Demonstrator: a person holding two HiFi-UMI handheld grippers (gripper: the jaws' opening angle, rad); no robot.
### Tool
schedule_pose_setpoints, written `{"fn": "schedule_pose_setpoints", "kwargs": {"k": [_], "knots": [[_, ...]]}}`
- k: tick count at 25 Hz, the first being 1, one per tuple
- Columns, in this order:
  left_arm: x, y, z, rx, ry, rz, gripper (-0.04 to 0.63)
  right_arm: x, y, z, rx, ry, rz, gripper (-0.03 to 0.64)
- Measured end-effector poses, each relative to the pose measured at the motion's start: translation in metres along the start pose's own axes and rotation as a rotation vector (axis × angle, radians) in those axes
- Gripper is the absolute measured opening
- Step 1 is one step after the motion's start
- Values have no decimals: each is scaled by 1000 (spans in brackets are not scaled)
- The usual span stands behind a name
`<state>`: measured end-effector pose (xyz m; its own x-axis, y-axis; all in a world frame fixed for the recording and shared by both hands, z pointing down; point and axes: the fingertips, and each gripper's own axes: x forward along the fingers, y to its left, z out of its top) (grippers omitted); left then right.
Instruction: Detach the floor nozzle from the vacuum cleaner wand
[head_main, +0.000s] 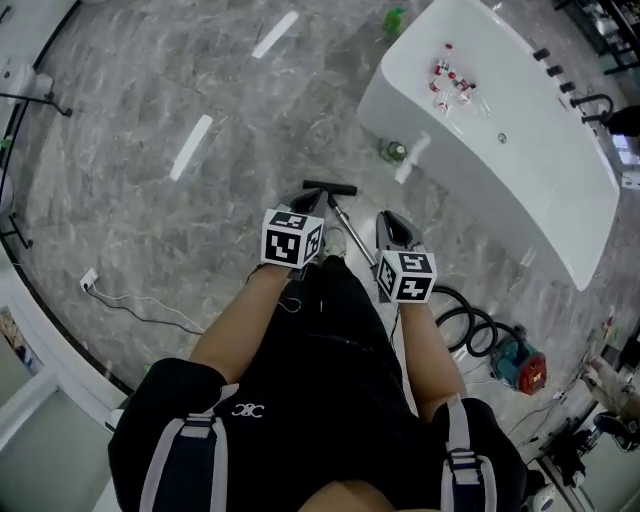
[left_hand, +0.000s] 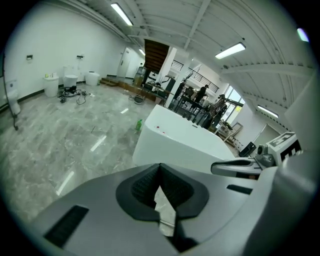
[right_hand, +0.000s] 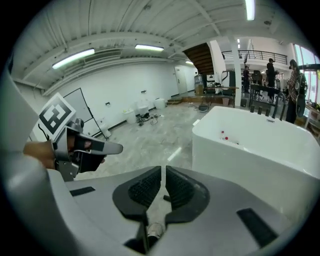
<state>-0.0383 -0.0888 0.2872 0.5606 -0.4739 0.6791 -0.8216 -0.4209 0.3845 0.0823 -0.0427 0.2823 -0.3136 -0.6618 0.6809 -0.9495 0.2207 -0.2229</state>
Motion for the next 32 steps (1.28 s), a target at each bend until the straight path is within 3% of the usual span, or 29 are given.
{"fn": "schedule_pose_setpoints", "kwargs": {"k": [9,10,14,16,20,25,28,32], "knots": [[115,61,-78,-7,104,35,6,137,-53,-115,-75,196,6,55],[128,68,-91,-14,119,43,6,154,-57,-130,-123,220,14,61],[167,96,-137,-80,151,71,6,214,-61,-191,-474,287,71,75],[180,109,-158,-114,160,83,6,243,-63,-228,-515,344,121,91],[205,130,-204,-182,186,109,6,302,-82,-312,-470,489,171,123],[230,140,-259,-250,199,117,6,366,-117,-407,-437,597,128,146],[245,148,-294,-232,229,102,6,402,-134,-457,-401,650,117,146],[257,165,-331,-199,268,85,6,437,-151,-520,-276,721,130,149]]}}
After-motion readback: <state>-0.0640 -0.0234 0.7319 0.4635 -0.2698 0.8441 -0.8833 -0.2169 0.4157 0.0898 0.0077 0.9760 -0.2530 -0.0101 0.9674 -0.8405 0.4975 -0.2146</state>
